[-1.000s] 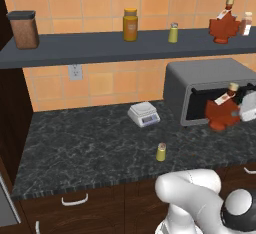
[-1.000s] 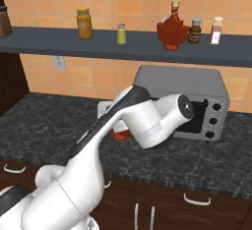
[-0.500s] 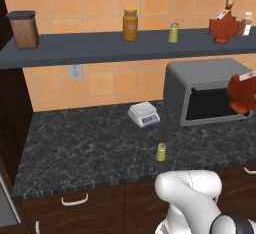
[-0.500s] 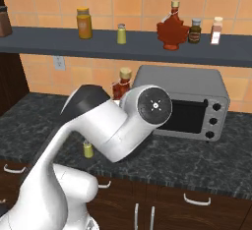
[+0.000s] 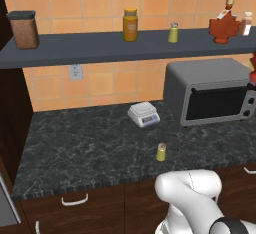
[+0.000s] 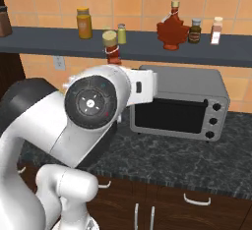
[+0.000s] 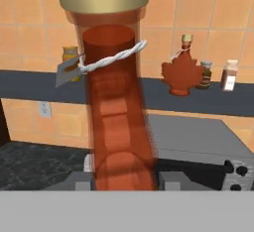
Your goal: Put the shaker and condiment bottle from the counter next to their counterparts in the cabinet.
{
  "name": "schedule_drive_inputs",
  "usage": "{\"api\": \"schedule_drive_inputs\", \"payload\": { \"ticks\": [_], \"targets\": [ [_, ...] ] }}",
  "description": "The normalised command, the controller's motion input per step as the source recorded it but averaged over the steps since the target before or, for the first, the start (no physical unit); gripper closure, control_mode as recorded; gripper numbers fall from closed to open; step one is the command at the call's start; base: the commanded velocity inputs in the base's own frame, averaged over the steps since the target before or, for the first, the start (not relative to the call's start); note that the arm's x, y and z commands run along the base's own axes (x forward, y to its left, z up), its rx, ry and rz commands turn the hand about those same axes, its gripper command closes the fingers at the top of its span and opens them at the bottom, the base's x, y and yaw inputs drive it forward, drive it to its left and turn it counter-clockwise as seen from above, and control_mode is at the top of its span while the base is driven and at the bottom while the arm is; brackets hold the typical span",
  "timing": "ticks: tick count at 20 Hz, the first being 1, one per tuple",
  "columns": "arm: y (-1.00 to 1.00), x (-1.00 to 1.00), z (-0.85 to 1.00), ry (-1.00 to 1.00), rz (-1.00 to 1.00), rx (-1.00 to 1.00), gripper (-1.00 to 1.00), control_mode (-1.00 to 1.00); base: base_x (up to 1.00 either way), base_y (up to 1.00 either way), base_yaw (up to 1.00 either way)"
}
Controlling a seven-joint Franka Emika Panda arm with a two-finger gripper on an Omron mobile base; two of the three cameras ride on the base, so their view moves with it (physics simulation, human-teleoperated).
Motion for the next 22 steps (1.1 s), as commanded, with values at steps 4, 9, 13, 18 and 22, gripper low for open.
{"api": "schedule_drive_inputs", "payload": {
  "ticks": [4,9,13,18,22],
  "targets": [
    [0.32,0.12,1.00,-0.04,-0.11,-0.21,1.00,-1.00,0.00,0.00,0.00],
    [0.13,0.37,0.75,0.04,-0.09,-0.15,1.00,-1.00,0.00,0.00,0.00],
    [-0.11,0.43,0.24,0.27,-0.01,0.03,1.00,-1.00,0.00,0.00,0.00],
    [-0.02,0.29,-0.11,0.17,-0.01,0.01,1.00,-1.00,0.00,0.00,0.00],
    [0.00,0.36,0.00,0.00,-0.06,0.00,1.00,-1.00,0.00,0.00,0.00]
  ]
}}
